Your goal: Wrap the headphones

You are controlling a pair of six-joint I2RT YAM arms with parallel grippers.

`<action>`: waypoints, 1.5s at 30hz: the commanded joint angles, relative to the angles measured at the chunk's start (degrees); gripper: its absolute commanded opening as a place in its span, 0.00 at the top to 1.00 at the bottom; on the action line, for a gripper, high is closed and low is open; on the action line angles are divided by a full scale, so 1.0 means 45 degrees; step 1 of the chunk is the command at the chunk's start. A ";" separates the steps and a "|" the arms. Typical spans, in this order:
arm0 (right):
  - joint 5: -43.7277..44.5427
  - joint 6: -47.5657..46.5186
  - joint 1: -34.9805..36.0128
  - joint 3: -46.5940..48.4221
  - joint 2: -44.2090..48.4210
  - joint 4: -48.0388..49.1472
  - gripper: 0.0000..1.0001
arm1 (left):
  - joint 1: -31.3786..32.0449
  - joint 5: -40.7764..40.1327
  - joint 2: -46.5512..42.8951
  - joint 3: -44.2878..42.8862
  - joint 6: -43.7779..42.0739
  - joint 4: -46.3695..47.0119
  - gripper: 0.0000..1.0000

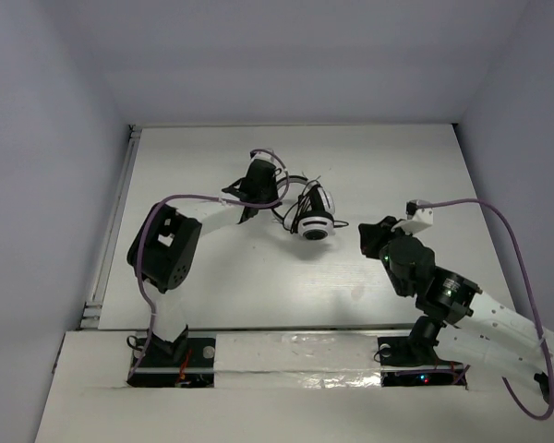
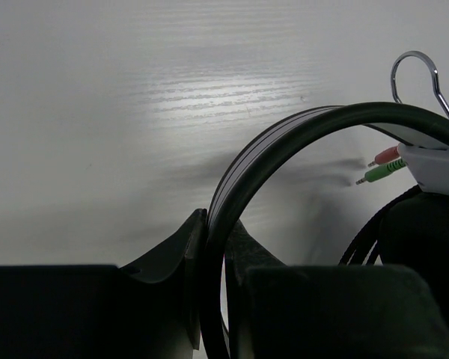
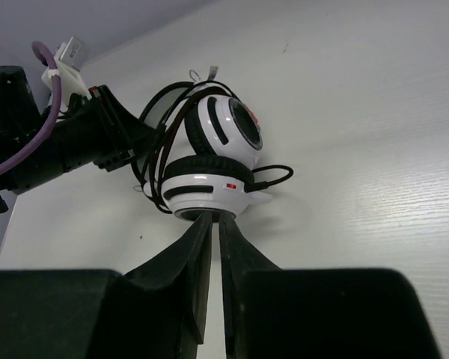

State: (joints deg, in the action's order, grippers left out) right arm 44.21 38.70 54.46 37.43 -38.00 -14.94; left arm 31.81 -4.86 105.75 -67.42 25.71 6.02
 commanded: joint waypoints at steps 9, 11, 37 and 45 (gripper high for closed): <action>0.0157 0.0131 0.0067 -0.0564 -0.0853 0.1464 0.69 | 0.0040 -0.0833 0.1166 -0.0741 0.0613 0.2842 0.87; 0.0157 0.0112 0.0067 -0.0544 -0.0775 0.1523 0.63 | 0.0040 -0.0988 0.1459 -0.0877 0.0672 0.2608 0.85; 0.0957 -0.1197 0.0067 0.2189 0.1470 0.0099 0.00 | 0.0040 -0.4230 -0.5563 0.2324 0.1199 0.1066 0.01; 0.1465 -0.1275 0.0067 0.3068 0.2817 -0.0605 0.00 | 0.0040 -0.5502 -0.9747 0.2911 0.0947 -0.0847 0.01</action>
State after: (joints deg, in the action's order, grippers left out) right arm 48.01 34.04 54.46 48.34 -27.00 -16.29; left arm 32.14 -26.55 66.96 -55.64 30.44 6.42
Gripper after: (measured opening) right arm 0.994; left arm 0.990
